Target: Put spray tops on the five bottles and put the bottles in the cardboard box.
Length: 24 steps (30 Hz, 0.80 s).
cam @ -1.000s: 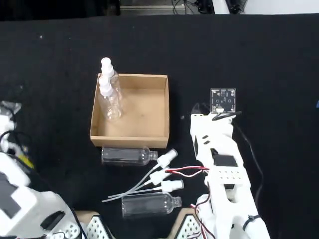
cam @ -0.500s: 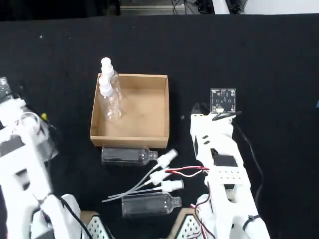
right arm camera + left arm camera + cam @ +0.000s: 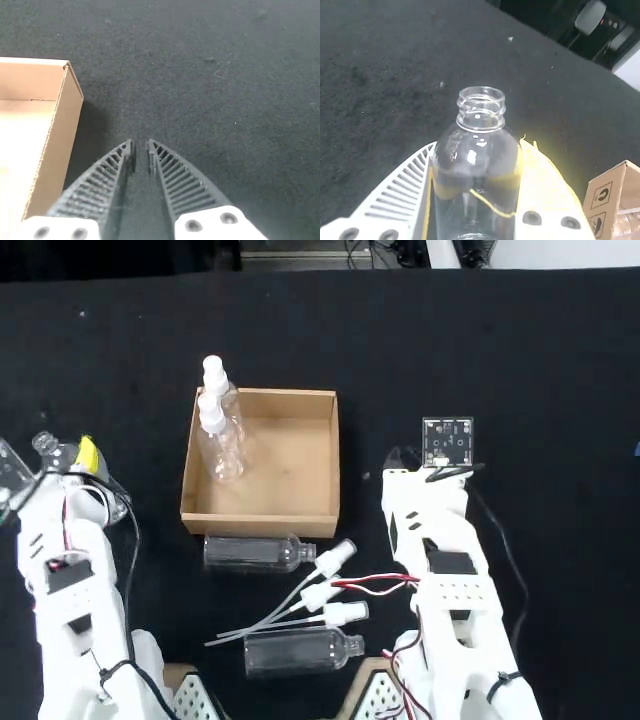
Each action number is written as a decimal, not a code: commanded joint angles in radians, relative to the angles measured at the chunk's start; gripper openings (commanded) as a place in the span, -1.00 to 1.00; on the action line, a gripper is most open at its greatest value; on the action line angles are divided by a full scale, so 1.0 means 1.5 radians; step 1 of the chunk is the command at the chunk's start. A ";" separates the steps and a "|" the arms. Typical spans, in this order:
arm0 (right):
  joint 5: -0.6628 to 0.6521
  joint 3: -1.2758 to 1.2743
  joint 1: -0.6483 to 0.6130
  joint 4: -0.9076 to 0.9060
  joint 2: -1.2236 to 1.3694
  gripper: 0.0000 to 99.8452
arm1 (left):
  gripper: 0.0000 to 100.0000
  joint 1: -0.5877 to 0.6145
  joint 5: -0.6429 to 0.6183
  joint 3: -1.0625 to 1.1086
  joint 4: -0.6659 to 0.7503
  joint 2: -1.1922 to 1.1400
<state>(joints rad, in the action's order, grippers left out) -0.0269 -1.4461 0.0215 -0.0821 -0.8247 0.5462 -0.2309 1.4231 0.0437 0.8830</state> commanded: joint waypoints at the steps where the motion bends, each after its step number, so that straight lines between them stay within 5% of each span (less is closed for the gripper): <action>1: 0.000 0.006 -0.009 0.016 -0.028 -0.96 | -0.94 -0.001 -0.006 0.060 0.129 0.023; 16: 0.001 0.067 -0.009 -0.113 -0.030 -0.96 | -0.94 0.066 -0.005 0.096 0.140 0.024; 24: -0.002 0.073 -0.006 -0.118 -0.030 -0.96 | -0.94 0.020 -0.006 -0.004 -0.187 0.149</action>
<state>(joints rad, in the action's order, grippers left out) -0.0269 -1.4124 0.0215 -0.2478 -0.8247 0.6245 -0.2340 1.5321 0.0100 0.9643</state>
